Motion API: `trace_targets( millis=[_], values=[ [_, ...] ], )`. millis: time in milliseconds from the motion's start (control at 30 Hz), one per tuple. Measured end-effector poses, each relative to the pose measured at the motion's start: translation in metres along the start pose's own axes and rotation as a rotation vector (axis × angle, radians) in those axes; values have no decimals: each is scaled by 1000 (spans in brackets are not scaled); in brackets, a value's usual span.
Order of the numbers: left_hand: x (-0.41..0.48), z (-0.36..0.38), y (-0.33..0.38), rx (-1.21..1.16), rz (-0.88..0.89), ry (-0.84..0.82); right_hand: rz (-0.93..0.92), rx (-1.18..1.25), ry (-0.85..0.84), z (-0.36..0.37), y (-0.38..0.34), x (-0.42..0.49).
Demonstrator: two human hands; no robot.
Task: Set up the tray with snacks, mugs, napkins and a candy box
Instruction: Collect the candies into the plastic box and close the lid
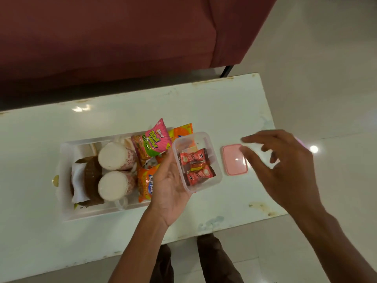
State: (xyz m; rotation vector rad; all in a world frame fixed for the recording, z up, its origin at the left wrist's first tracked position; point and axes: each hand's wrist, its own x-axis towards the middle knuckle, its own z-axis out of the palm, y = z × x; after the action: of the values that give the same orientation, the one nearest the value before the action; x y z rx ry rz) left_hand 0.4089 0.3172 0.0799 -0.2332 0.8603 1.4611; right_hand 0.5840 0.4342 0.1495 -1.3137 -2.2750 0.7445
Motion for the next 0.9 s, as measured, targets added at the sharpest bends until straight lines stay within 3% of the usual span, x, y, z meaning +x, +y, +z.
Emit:
trace_targets(
  millis=[133,233,367,600,767,900],
  values=[
    [12,8,-15,1,7,33,379,36,63,27,62,-11],
    [21,15,-23,-4,12,48,476,-11,-11,64,92,-25],
    [36,25,-33,1,19,63,468,-172,-154,103,115,-29],
    [56,31,-43,63,44,100,477,-368,-247,140,131,-16],
    [63,32,-48,38,21,100,384,-459,-213,149,143,-17],
    [64,30,-52,42,12,102,403,-387,-206,141,142,-13]
  ],
)
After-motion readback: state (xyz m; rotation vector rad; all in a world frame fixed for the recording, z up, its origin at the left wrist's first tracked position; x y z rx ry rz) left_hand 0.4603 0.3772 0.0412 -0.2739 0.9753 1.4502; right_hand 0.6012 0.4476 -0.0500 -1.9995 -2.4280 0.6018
